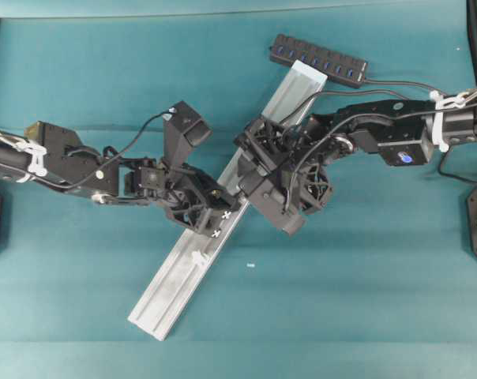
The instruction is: Pass the USB cable through three rings with both arms.
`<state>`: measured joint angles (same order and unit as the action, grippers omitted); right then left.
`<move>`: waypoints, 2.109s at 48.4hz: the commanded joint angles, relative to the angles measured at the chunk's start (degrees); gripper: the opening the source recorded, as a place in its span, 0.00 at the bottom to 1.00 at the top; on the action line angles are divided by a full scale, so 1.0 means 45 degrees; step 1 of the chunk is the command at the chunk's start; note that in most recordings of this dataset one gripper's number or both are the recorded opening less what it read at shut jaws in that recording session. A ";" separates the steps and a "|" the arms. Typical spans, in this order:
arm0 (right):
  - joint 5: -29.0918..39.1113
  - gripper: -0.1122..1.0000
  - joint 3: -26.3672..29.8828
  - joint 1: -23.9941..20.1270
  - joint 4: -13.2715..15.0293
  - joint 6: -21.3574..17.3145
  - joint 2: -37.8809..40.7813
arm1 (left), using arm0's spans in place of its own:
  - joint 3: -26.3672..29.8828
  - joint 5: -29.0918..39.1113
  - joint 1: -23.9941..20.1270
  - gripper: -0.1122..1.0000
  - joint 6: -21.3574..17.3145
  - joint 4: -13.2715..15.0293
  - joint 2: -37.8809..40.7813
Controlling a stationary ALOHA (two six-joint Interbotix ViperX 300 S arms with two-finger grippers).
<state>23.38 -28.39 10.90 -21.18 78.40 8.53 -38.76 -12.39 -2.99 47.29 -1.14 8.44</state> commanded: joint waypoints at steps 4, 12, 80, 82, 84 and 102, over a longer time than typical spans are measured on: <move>-0.0098 0.79 0.0020 0.0059 -0.0039 -0.0195 -0.0215 | 0.0078 0.0273 0.0176 0.19 0.0332 -0.0039 -0.0508; -0.0332 0.79 -0.0156 0.0215 -0.0039 -0.0195 -0.0547 | -0.0039 0.0312 0.0332 0.19 0.0469 -0.0039 -0.0684; -0.1289 0.65 0.0684 -0.1523 -0.0098 -0.1191 0.0313 | -0.0957 0.0430 0.1113 0.19 0.2422 -0.0039 -0.2324; -0.1289 0.63 0.0684 -0.1543 -0.0098 -0.1191 0.0313 | -0.0957 0.0430 0.1133 0.19 0.2422 -0.0039 -0.2324; -0.1289 0.59 0.0723 -0.1562 -0.0098 -0.1211 0.0313 | -0.0957 0.0430 0.1133 0.19 0.2422 -0.0039 -0.2324; -0.0898 0.16 0.1133 -0.1523 -0.0039 -0.1211 0.0488 | -0.1055 0.0879 0.1055 0.19 0.2422 -0.0020 -0.2344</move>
<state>18.98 -24.08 4.22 -21.36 73.56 10.63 -44.03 -8.53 1.85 58.27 -1.14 -0.79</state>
